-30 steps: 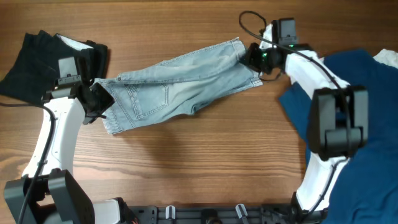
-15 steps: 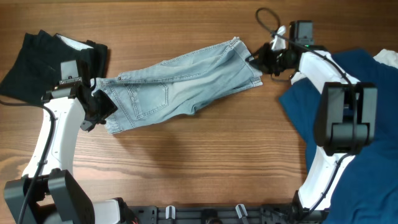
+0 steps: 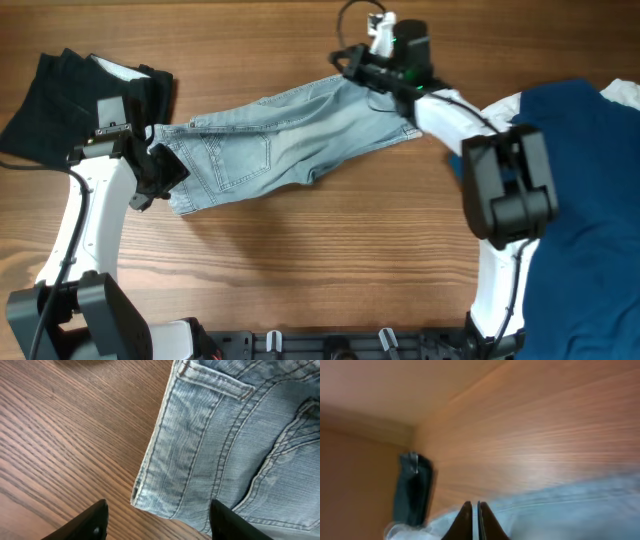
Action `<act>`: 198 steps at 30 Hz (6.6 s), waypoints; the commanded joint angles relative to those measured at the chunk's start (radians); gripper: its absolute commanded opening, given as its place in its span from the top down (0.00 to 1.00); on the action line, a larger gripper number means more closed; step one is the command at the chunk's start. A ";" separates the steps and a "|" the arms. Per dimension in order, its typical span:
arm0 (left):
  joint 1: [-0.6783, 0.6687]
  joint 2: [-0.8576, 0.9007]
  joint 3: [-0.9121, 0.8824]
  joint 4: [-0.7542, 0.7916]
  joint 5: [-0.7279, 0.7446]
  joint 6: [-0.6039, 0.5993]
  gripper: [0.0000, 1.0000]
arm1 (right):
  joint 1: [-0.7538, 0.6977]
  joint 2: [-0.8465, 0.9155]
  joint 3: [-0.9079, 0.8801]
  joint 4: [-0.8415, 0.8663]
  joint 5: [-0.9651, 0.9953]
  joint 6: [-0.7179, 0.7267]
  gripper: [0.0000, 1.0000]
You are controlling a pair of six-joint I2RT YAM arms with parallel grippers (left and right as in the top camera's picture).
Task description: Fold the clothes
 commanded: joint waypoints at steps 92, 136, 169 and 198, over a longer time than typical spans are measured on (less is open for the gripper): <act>0.005 -0.008 -0.105 0.207 0.120 0.141 0.14 | -0.369 -0.142 -0.104 -0.361 -0.130 -0.385 0.41; 0.029 0.102 -0.105 -0.014 0.309 0.221 0.87 | -0.352 -0.072 -0.132 -0.867 0.264 -0.420 0.60; 0.179 0.331 -0.019 0.193 0.257 0.230 0.74 | -0.290 -0.056 -0.153 -0.744 0.107 -0.735 0.33; 0.073 0.246 0.673 -0.377 0.345 0.200 0.96 | -0.364 -0.253 -0.152 -0.792 0.141 -0.628 0.28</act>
